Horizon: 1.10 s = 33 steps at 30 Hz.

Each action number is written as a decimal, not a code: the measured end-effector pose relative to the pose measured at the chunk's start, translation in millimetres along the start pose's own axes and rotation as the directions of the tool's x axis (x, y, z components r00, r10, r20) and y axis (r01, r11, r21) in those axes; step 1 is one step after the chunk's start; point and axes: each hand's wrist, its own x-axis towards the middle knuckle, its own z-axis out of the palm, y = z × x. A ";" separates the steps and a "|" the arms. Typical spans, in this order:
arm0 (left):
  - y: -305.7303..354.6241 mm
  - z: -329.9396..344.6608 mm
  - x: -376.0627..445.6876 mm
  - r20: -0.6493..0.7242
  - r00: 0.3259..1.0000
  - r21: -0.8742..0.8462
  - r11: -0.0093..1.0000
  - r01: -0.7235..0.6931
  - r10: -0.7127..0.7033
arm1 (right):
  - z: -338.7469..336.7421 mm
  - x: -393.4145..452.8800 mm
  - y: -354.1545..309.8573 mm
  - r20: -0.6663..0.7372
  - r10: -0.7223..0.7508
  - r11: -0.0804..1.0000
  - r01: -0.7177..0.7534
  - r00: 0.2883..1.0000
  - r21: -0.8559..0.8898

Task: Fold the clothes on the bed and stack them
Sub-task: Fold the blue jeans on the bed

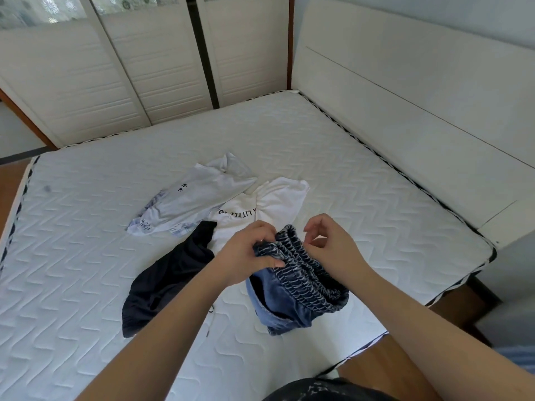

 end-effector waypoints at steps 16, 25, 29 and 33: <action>-14.7 10.8 -8.9 -0.016 0.994 0.004 0.994 -0.111 0.111 | -21.5 -13.6 1.5 0.311 0.074 0.996 -0.088 0.947 0.030; -17.1 25.7 -12.9 -0.262 0.914 0.325 0.920 -0.217 0.308 | -40.3 -23.3 40.0 0.276 0.115 0.917 0.005 0.954 -0.399; -20.4 27.8 -10.2 -0.240 0.849 0.492 0.813 -0.310 0.470 | -35.7 -14.0 40.1 0.269 0.100 0.867 0.049 0.958 -0.495; -25.2 28.7 -10.7 -0.197 0.825 0.507 0.775 -0.377 0.530 | -31.4 -11.4 38.2 0.242 -0.017 0.684 0.188 0.970 -0.705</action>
